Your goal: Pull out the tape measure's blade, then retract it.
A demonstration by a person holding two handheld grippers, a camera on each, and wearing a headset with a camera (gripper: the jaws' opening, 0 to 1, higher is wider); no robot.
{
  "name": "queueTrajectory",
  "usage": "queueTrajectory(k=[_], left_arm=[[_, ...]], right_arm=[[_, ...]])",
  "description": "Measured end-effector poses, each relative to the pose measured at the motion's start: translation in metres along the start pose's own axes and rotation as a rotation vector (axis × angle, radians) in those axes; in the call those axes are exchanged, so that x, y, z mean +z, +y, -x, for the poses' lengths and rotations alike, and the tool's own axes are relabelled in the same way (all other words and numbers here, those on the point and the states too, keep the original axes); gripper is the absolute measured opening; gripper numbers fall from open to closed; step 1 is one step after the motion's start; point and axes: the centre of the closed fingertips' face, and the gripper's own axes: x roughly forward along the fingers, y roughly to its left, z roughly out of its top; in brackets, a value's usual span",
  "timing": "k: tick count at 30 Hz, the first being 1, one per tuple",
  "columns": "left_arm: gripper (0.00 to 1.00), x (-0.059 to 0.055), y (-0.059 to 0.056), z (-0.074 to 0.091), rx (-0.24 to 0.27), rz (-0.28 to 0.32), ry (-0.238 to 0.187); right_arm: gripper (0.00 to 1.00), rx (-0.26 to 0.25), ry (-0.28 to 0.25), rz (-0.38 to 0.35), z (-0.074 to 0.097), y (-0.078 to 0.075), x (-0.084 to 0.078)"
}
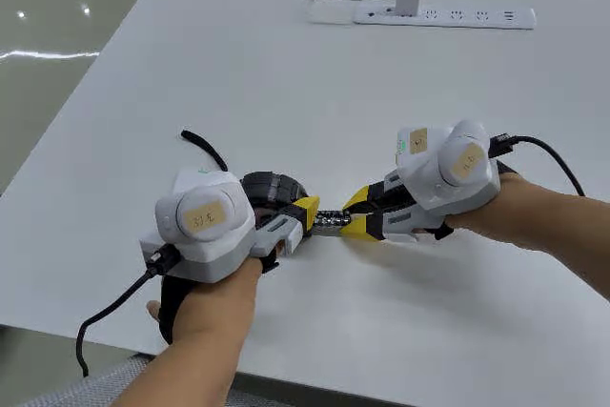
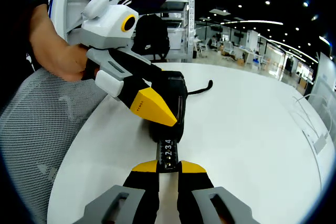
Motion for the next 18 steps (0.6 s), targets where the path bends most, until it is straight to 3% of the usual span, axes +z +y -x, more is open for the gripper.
queueTrajectory(k=[18], left_arm=[[0.56,0.000,0.000,0.000,-0.001,0.000,-0.002]], right_arm=[[0.08,0.002,-0.014,-0.006,-0.011,-0.001,0.008]])
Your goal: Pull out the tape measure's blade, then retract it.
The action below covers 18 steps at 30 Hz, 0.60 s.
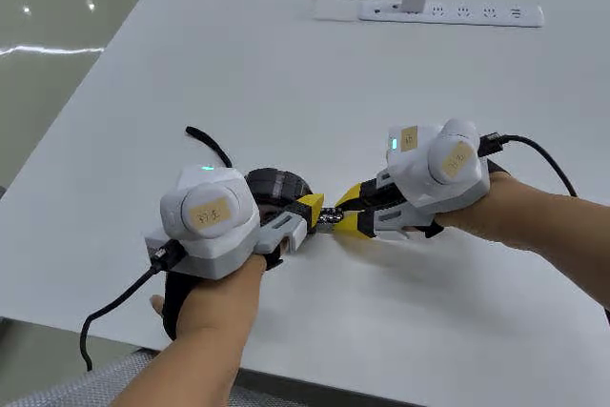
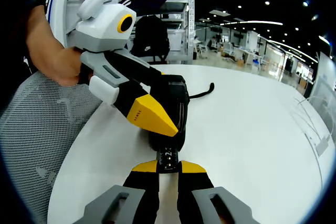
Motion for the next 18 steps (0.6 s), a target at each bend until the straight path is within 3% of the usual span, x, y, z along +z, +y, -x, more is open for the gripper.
queueTrajectory(k=[18], left_arm=[[0.56,-0.0004,0.0005,0.0002,-0.003,0.014,0.002]], right_arm=[[0.08,-0.008,-0.010,-0.005,-0.0071,-0.0005,0.0054]])
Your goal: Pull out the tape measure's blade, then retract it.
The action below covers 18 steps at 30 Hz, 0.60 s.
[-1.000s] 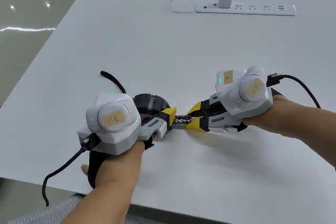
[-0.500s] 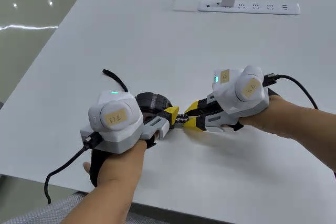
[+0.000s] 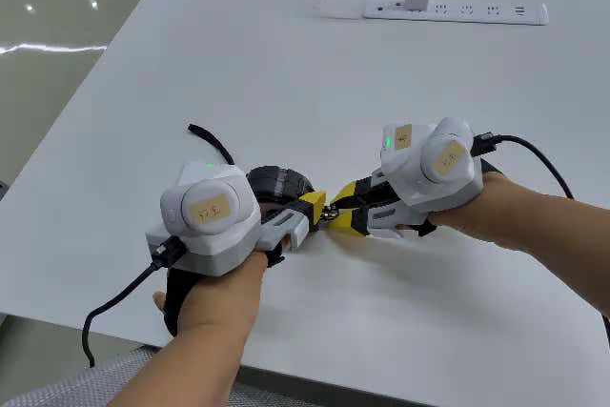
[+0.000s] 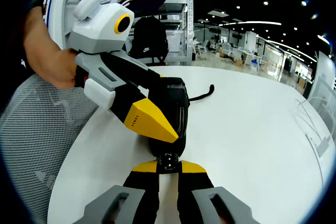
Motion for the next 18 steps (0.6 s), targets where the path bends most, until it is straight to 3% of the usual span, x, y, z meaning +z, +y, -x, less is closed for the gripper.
queueTrajectory(k=[18], left_arm=[[0.56,0.0002,0.0008,0.0003,-0.001,0.003,-0.002]], right_arm=[[0.08,0.005,-0.002,-0.001,-0.0054,0.0003,0.0036]])
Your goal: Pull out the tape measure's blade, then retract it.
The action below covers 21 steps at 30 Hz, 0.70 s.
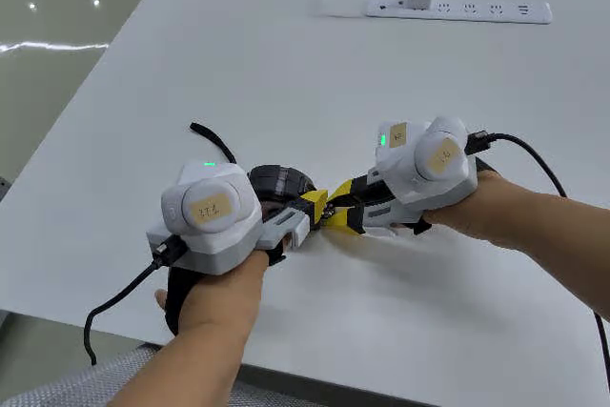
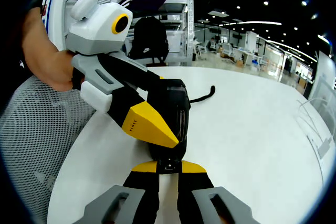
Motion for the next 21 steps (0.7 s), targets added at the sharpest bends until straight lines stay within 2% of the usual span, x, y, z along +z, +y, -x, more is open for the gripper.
queueTrajectory(k=[21], left_arm=[[0.59,0.0014,0.0003,0.0009,-0.004,0.033,-0.004]], right_arm=[[0.10,-0.017,0.000,-0.005,-0.0002,-0.0015,-0.0001]])
